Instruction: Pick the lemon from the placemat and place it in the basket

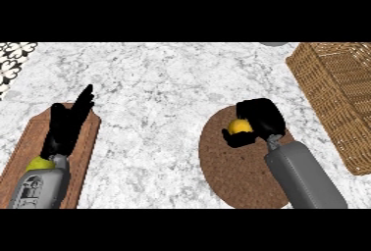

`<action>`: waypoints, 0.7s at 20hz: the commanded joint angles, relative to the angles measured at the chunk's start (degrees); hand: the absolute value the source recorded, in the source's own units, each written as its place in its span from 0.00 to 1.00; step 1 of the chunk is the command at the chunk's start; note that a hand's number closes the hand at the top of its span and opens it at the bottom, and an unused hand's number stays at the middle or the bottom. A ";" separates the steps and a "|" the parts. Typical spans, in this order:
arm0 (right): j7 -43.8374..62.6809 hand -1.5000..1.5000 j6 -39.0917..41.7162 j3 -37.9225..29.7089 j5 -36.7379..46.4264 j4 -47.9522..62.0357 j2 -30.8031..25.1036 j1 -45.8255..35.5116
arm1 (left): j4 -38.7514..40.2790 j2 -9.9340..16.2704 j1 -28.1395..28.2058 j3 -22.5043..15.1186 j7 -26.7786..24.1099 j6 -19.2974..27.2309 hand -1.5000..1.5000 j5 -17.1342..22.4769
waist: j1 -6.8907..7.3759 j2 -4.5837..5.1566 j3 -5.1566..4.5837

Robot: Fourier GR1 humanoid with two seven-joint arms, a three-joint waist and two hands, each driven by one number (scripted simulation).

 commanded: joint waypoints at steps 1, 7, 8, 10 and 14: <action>3.22 1.00 5.77 2.07 3.69 -5.19 -1.08 -1.37 | 1.72 0.98 -0.51 0.90 -0.94 -1.64 0.50 0.76 | -0.79 0.21 0.15; 5.57 1.00 11.41 -8.21 -11.58 -18.14 4.91 -1.51 | 3.93 -0.96 0.17 0.31 -2.62 1.55 0.50 -1.47 | -1.82 0.02 0.14; 6.84 1.00 10.57 -7.25 -11.81 -24.02 5.72 2.61 | -0.15 0.08 0.76 0.49 0.54 0.48 0.50 -0.58 | -2.00 -0.37 0.18; 6.58 1.00 9.89 -12.50 -16.79 -25.03 7.30 -0.90 | -0.29 0.80 0.44 1.26 0.23 -0.36 0.50 0.32 | -1.56 -0.20 0.21; 19.20 1.00 14.55 -16.97 -21.58 -36.65 10.24 -8.26 | 1.75 1.65 0.24 2.04 -1.29 -0.66 0.50 0.26 | -2.12 -0.50 0.13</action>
